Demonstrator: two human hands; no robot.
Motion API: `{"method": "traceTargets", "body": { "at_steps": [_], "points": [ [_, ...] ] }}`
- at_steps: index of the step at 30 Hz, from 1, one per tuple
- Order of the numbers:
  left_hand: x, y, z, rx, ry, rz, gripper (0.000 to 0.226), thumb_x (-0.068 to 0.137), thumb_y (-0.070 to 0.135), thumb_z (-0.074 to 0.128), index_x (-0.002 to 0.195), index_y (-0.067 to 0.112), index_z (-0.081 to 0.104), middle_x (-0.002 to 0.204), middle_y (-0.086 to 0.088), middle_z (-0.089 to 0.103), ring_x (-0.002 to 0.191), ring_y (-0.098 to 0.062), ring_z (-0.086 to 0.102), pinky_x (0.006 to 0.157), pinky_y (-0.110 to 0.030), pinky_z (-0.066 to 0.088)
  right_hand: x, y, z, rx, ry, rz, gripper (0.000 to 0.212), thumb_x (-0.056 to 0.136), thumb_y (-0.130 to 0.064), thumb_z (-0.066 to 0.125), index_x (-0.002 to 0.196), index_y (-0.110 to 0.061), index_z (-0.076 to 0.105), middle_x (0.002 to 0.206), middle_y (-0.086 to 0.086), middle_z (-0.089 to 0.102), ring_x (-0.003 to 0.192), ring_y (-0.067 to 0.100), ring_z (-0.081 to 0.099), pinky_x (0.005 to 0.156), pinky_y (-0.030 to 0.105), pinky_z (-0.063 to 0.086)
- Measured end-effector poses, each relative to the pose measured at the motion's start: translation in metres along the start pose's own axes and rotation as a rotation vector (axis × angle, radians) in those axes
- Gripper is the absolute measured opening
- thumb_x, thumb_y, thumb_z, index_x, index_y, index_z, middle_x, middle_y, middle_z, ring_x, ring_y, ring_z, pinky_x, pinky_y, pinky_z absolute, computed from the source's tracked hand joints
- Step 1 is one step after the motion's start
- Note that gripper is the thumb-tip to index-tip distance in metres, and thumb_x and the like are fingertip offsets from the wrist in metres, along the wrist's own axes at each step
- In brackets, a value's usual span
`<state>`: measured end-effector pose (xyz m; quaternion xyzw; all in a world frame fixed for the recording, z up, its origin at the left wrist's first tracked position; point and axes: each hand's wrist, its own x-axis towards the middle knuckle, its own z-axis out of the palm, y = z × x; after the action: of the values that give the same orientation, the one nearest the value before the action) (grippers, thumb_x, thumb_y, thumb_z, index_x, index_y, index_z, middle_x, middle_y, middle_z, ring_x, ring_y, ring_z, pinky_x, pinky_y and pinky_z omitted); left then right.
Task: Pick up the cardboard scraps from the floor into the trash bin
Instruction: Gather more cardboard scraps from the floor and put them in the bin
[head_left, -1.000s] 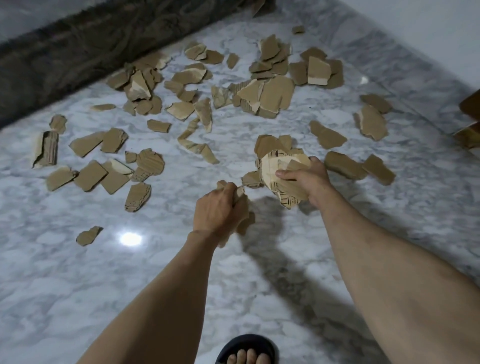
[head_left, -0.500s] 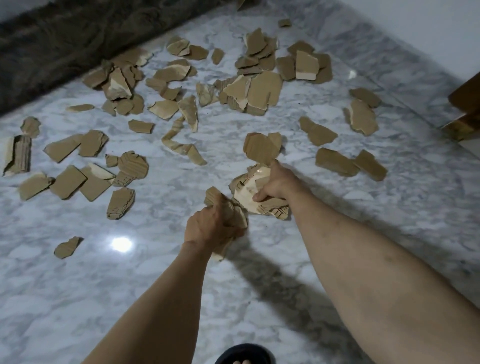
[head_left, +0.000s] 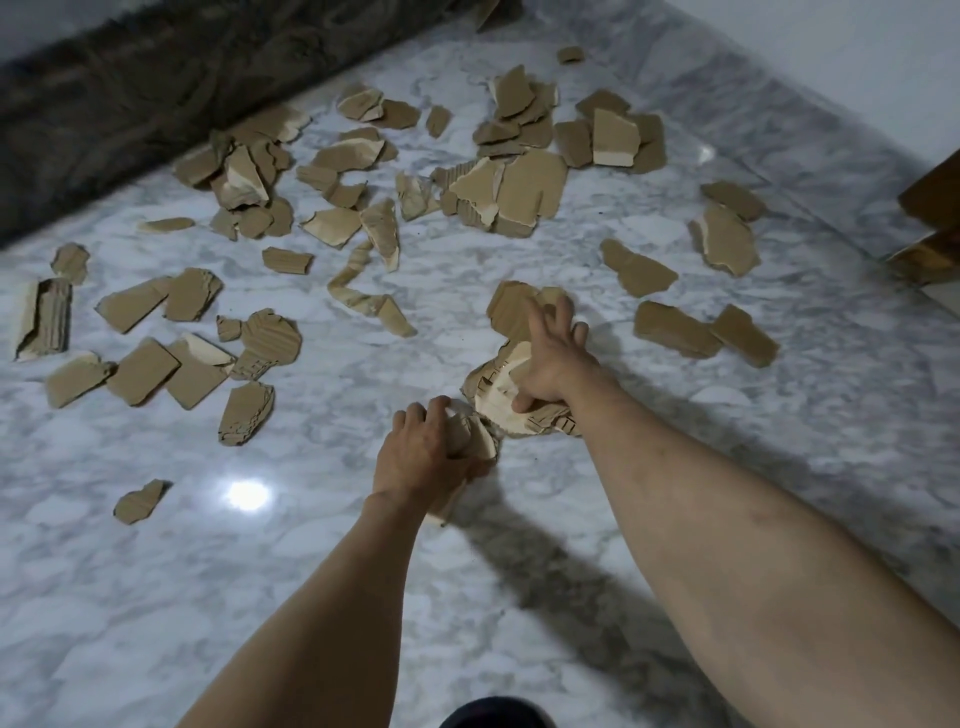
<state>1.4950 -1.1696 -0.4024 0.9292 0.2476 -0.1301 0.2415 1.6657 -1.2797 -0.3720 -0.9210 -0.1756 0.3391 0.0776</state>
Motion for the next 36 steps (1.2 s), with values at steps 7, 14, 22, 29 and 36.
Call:
{"method": "traceTargets", "body": {
  "at_steps": [7, 14, 22, 29, 36],
  "points": [
    [0.016, 0.011, -0.009, -0.216, -0.012, -0.072, 0.034, 0.071, 0.05, 0.078, 0.086, 0.022, 0.066, 0.088, -0.003, 0.063, 0.081, -0.023, 0.062, 0.063, -0.029, 0.041, 0.017, -0.001, -0.014, -0.104, -0.146, -0.045, 0.151, 0.059, -0.025, 0.095, 0.152, -0.042, -0.023, 0.155, 0.001, -0.043, 0.146, 0.037, -0.031, 0.113, 0.062, 0.023],
    [0.039, 0.032, -0.001, -0.541, 0.05, -0.141, 0.048, 0.052, 0.054, 0.086, 0.078, 0.02, 0.064, 0.103, -0.007, 0.064, 0.085, -0.021, 0.066, 0.07, -0.031, 0.054, 0.021, 0.011, -0.005, -0.002, -0.075, -0.025, 0.147, 0.055, -0.02, 0.094, 0.153, -0.042, -0.011, 0.156, 0.004, -0.002, 0.143, 0.039, 0.024, 0.105, 0.052, 0.044],
    [0.067, 0.063, -0.011, -0.575, -0.176, -0.247, 0.086, 0.048, 0.036, 0.096, 0.119, 0.009, 0.057, 0.109, -0.004, 0.067, 0.101, -0.025, 0.065, 0.09, -0.044, 0.055, 0.011, 0.044, -0.002, 0.311, -0.017, 0.003, 0.113, 0.062, -0.009, 0.089, 0.151, -0.033, 0.024, 0.145, 0.012, 0.028, 0.129, 0.037, 0.044, 0.1, 0.046, 0.049],
    [0.071, 0.089, 0.003, -0.709, -0.239, -0.132, 0.036, 0.058, 0.01, 0.092, 0.088, 0.013, 0.074, 0.088, -0.002, 0.073, 0.086, -0.024, 0.069, 0.079, -0.035, 0.057, -0.005, 0.083, -0.014, 0.502, -0.051, 0.012, 0.078, 0.063, -0.003, 0.088, 0.124, -0.021, 0.043, 0.123, 0.006, 0.047, 0.108, 0.028, 0.053, 0.078, 0.036, 0.05],
    [0.062, 0.132, -0.001, -0.832, -0.272, -0.009, 0.048, 0.061, 0.01, 0.092, 0.104, 0.009, 0.07, 0.097, -0.006, 0.075, 0.089, -0.021, 0.071, 0.064, -0.024, 0.055, -0.035, 0.125, -0.038, 0.69, -0.017, 0.089, 0.063, 0.06, 0.002, 0.09, 0.117, -0.007, 0.065, 0.103, 0.007, 0.072, 0.091, 0.02, 0.068, 0.071, 0.026, 0.049]
  ]
}}
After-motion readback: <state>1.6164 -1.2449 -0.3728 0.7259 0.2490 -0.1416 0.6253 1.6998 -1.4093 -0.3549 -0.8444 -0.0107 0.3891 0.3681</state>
